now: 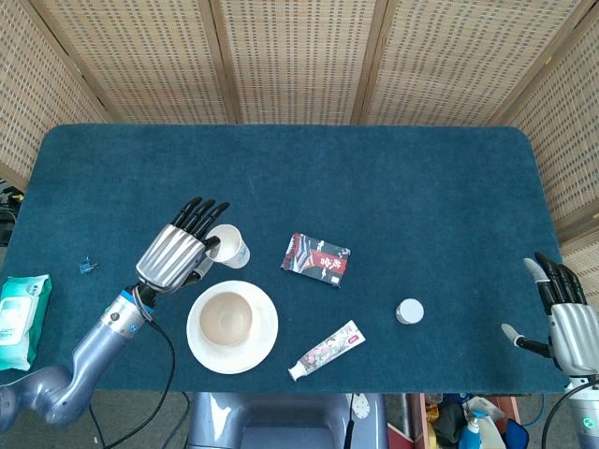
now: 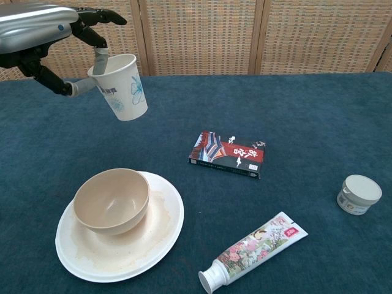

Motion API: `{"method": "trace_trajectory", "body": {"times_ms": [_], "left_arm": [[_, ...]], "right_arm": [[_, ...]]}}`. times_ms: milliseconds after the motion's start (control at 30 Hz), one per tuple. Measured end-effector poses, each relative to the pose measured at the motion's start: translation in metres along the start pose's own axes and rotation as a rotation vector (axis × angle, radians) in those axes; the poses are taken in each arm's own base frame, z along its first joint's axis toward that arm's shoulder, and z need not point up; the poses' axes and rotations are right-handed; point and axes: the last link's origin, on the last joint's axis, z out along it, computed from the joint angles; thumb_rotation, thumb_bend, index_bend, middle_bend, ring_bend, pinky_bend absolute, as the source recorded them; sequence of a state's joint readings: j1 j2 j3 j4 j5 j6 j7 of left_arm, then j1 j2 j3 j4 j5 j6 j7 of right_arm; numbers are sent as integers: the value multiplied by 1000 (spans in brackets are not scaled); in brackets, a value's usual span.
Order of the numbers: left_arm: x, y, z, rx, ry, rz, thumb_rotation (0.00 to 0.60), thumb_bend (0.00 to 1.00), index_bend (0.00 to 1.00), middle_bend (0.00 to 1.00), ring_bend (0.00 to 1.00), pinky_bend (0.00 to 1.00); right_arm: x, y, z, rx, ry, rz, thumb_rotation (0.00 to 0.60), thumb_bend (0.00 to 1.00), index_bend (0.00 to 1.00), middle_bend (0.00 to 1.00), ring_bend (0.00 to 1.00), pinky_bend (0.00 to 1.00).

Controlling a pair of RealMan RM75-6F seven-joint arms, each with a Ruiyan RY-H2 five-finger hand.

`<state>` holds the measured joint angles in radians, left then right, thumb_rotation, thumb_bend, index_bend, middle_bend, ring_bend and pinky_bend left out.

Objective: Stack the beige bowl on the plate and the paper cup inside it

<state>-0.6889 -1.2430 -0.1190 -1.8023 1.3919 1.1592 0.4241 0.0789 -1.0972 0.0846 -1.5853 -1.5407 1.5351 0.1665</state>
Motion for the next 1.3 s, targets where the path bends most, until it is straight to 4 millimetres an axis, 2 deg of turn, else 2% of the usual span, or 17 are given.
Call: {"method": "trace_trajectory", "body": {"times_ms": [167,333,600,933,1300], "left_arm": [[-5,0,-22,-22,-32,-13,600,429,575,47,0,42],[-11,1,-34,-44,-58,-27,600,428,575,48,0,42],[-20,8,-42,-77,-102,-42,600,428,575,49,0,42],[-31,6,-56,-94,-162,-24,600,429,575,49,0,42],[-41,9,-59,-116,-194,-3,600,428,575,49,0,42]], "right_arm": [[0,0,0,-1,1,-4,600,146,3,0,0,0],[0,-2,-1,1,3,-9,600,146,3,0,0,0],[1,0,-1,-4,7,-7,600,146,3,0,0,0],[2,1,-1,-8,10,-5,600,146,3,0,0,0],[2,1,0,-11,11,-2,600,146,2,0,0,0]]}}
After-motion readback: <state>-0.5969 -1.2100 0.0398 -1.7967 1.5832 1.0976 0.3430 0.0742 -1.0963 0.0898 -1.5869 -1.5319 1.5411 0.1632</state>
